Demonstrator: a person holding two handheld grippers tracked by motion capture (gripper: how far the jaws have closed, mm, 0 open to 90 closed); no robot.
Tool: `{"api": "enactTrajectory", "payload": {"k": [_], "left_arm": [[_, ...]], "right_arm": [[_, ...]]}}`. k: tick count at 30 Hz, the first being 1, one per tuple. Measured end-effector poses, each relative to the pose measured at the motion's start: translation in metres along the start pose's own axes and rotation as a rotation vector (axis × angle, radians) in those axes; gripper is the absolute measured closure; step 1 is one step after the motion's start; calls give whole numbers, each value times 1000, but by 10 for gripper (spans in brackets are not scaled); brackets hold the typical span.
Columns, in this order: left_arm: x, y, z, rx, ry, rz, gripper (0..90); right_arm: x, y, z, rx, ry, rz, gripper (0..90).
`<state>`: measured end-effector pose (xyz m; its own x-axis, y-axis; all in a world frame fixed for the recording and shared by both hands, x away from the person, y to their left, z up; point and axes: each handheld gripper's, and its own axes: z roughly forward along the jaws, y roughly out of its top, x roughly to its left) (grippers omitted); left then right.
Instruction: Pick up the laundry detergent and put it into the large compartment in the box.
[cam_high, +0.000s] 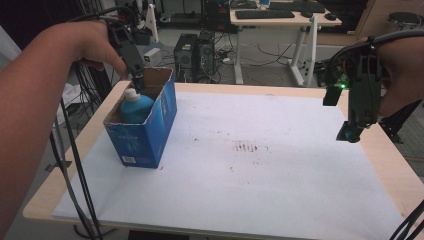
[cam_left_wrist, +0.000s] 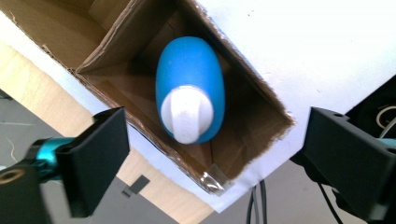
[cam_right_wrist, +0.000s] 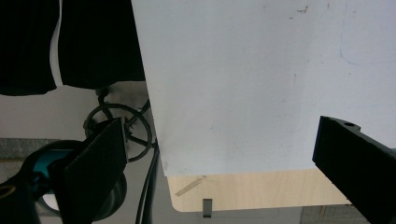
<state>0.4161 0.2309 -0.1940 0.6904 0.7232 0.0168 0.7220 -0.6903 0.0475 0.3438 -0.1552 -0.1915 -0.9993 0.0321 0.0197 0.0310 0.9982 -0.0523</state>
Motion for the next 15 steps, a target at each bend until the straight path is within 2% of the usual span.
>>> {"api": "enactTrajectory", "payload": {"k": [4, 7, 12, 15], "left_arm": [[-9, 6, -5, -1, -3, 46, 63], [-20, 11, -6, -6, 6, 78, 28], [-39, 22, -4, 8, -11, 159, 17], [-50, 28, -3, -2, -15, 217, 17]], "right_arm": [[0, 0, 0, 0, -1, -3, 22], [0, 1, 1, 5, 1, -1, 22], [1, 3, 1, 7, 2, -3, 22], [1, 4, 2, 6, 3, -7, 22]]}}
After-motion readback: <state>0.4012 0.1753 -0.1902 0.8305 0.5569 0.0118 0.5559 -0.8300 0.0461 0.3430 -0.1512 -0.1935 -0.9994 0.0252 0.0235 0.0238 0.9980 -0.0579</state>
